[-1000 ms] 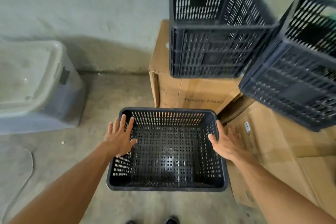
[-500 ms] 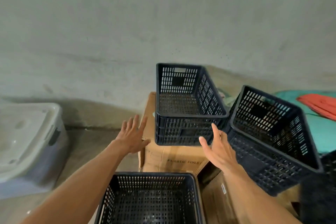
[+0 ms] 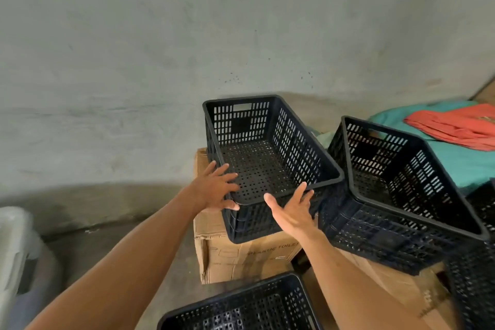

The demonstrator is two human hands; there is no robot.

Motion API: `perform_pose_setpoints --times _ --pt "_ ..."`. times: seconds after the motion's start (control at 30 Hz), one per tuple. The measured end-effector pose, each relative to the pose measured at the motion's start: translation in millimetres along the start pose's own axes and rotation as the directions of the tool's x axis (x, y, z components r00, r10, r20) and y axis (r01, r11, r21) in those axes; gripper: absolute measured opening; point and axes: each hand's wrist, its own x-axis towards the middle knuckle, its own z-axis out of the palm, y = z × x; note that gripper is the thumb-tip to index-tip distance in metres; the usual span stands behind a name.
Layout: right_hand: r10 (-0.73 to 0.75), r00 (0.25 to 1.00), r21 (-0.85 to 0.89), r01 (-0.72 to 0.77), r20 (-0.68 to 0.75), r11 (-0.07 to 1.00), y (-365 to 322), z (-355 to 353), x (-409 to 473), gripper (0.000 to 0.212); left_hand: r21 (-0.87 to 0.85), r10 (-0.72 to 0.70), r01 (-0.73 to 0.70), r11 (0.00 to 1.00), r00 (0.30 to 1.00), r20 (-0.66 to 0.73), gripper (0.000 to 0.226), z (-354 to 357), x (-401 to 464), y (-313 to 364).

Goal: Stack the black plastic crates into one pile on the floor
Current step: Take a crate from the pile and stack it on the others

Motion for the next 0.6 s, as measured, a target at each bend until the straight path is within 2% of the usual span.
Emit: perform_pose_setpoints --times 0.07,0.13,0.2,0.27,0.37,0.43,0.53,0.6 --pt "0.037 0.999 0.035 -0.036 -0.035 0.999 -4.9 7.6 3.8 0.116 0.029 0.076 -0.074 0.997 0.994 -0.077 0.061 4.0 0.2 -3.9" --pt "0.077 0.995 0.062 -0.073 -0.069 0.995 -5.8 8.4 5.3 0.114 0.133 0.155 -0.139 0.981 0.981 -0.116 0.057 4.9 -0.3 -0.6" --pt "0.104 0.988 0.107 -0.091 -0.119 0.990 -3.9 4.4 5.9 0.111 0.230 0.225 -0.187 0.955 0.963 -0.148 0.056 2.3 -2.3 9.3" --pt "0.132 0.977 0.126 -0.112 -0.165 0.986 1.8 -1.0 3.5 0.107 0.246 0.263 -0.213 0.946 0.945 -0.194 0.062 0.4 -8.3 26.8" --pt "0.141 0.966 0.066 -0.130 -0.219 0.989 11.8 -10.6 -1.1 0.097 0.192 0.270 -0.225 0.955 0.929 -0.252 0.076 1.9 -18.7 59.7" --pt "0.136 0.961 0.024 -0.135 -0.239 0.991 18.5 -15.7 -2.2 0.093 0.133 0.277 -0.249 0.959 0.922 -0.270 0.075 2.6 -17.7 75.7" --pt "0.155 0.962 -0.006 -0.161 -0.225 0.987 30.8 -15.6 -1.9 0.090 -0.089 0.325 -0.350 0.933 0.921 -0.217 0.067 5.1 -11.6 69.4" --pt "0.212 0.962 0.045 -0.208 -0.173 0.977 32.6 -14.8 -2.5 0.089 -0.196 0.261 -0.285 0.938 0.955 -0.138 0.073 9.3 -11.6 41.3"
